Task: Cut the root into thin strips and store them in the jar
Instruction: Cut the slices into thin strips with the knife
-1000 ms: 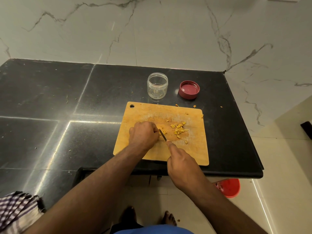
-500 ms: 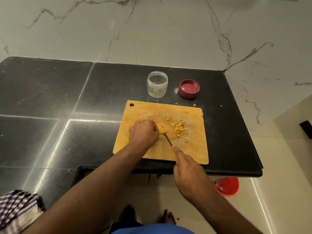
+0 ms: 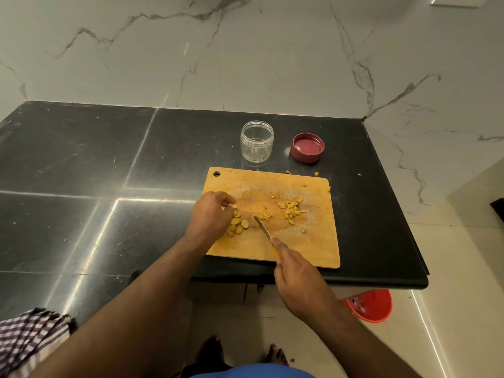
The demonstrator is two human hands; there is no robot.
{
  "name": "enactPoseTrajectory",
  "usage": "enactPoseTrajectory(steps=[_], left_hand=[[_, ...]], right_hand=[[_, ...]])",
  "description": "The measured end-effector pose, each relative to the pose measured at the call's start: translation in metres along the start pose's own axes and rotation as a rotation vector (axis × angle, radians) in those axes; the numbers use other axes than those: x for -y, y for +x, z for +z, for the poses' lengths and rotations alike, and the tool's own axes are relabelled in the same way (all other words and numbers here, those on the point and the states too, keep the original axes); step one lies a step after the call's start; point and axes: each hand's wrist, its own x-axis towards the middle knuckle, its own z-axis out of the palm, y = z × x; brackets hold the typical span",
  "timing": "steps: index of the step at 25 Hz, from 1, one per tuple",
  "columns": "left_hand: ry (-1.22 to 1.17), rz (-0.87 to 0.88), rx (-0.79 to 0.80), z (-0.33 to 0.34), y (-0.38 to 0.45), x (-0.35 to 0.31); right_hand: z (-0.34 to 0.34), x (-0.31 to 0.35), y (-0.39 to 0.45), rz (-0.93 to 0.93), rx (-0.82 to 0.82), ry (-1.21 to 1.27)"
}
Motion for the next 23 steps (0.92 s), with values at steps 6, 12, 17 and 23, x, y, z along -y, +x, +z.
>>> enactPoseTrajectory(steps=[6, 12, 17, 23], left_hand=[[-0.074, -0.012, 0.02, 0.005, -0.006, 0.014], [-0.087, -0.021, 0.027, 0.008, -0.008, 0.017], [-0.083, -0.011, 0.031, 0.007, -0.008, 0.019], [-0.093, -0.029, 0.023, 0.005, -0.007, 0.015]], right_hand=[[-0.011, -0.019, -0.008, 0.07, -0.094, -0.005], [0.001, 0.001, 0.012, 0.017, -0.054, -0.015], [-0.013, -0.02, 0.01, 0.142, -0.131, 0.025], [-0.006, -0.017, -0.003, 0.08, -0.066, 0.069]])
